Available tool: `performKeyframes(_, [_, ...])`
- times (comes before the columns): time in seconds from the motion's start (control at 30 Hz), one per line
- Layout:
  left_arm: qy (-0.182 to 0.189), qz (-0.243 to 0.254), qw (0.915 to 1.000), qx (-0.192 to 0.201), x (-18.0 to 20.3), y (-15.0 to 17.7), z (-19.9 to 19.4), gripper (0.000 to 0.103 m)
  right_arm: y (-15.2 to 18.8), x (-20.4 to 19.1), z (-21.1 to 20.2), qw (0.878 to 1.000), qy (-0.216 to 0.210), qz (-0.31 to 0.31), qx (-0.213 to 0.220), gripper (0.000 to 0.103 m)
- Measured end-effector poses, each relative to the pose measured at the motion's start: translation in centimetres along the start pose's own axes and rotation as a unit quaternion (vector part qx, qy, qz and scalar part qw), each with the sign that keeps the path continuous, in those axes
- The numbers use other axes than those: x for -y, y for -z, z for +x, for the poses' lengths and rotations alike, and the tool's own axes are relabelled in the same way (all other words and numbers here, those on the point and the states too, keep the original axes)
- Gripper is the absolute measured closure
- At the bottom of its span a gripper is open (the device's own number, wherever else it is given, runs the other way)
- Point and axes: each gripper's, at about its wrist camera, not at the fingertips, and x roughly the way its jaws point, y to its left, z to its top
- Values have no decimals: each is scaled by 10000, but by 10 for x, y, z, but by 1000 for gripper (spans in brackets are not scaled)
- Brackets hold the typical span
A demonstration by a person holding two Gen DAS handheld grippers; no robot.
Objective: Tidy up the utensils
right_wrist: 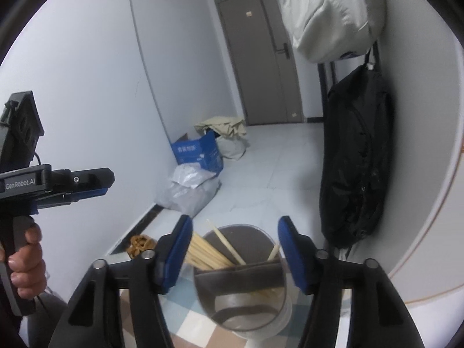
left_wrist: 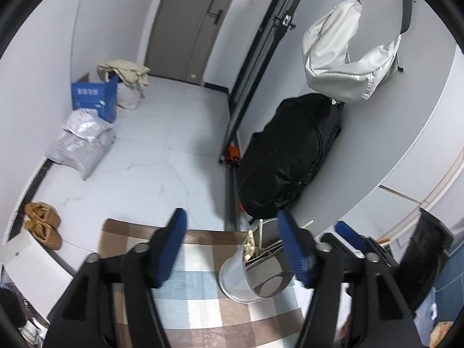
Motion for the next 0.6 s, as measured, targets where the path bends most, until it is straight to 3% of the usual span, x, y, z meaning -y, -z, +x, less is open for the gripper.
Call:
performKeyframes(0.17, [-336, 134, 9985, 403, 7, 8, -25, 19, 3, -14, -36, 9994, -23, -47, 344, 27])
performKeyframes(0.27, [-484, 216, 9968, 592, 12, 14, -39, 16, 7, -25, -57, 9984, -51, -88, 551, 19])
performKeyframes(0.4, [-851, 426, 9910, 940, 21, 26, -58, 3, 14, -41, -84, 9964, -26, -221, 816, 12])
performKeyframes(0.5, [-1011, 587, 9859, 1195, 25, 38, -70, 3, 23, -51, -103, 9943, 55, -293, 1024, 3])
performKeyframes(0.6, [-996, 631, 9840, 1337, 25, 49, -80, 3, 30, -55, -115, 9922, 121, -337, 1196, 0])
